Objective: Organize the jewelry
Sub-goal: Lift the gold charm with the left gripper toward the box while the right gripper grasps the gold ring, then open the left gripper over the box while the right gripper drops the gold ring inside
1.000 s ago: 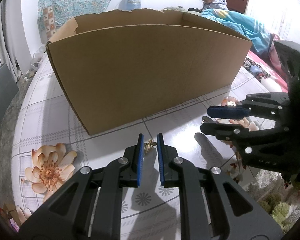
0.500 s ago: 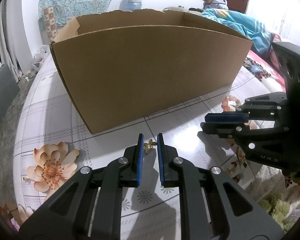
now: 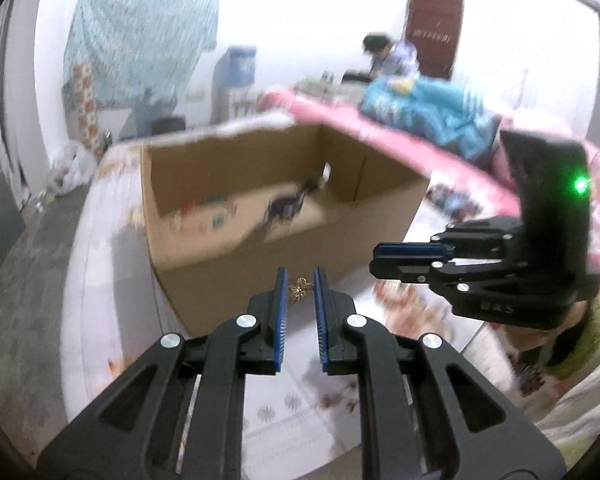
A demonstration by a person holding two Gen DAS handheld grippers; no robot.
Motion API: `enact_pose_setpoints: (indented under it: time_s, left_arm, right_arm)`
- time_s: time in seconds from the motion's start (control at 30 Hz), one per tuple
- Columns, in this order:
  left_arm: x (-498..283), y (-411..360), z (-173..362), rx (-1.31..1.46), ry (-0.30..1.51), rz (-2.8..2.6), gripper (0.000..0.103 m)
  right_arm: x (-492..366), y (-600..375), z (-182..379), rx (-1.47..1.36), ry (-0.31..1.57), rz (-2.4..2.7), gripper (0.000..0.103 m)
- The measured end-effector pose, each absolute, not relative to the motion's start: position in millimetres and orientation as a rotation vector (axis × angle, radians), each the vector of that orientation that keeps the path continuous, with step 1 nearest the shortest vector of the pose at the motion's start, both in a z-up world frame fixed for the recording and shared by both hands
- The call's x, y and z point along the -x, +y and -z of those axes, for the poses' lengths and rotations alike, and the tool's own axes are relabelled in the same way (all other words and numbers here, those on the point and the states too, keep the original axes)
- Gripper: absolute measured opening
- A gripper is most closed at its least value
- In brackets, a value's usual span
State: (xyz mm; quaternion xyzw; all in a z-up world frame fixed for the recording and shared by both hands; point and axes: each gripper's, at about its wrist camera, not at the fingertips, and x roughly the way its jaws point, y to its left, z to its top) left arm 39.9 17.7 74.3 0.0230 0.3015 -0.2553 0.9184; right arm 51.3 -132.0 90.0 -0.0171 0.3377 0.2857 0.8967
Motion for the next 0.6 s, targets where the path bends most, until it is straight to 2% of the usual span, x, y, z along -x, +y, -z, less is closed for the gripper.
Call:
enact_pose_setpoints:
  time_s: [0.13,0.23,0.43,0.6]
  left_arm:
    - [-63,20,-102,-0.049,0.592,0.533,0.012]
    - [-101,10,-103,-0.081,0.655,0.504,0.012]
    - [-160,2,-77,-0.113,0.822,0.461,0.012]
    - [-179,-8,-57,-0.144,0.889,0.434,0.012]
  right_arm:
    - [-73,-149,-124,-0.03,0.636,-0.605,0.01]
    - [-101,-156,-134,-0.058,0.663,-0.611,0.01]
    - [-168,-159,-111,-0.084,0.881,-0.488,0.01]
    - [-187,-164,-92,-0.055,0.952,-0.394,0.011]
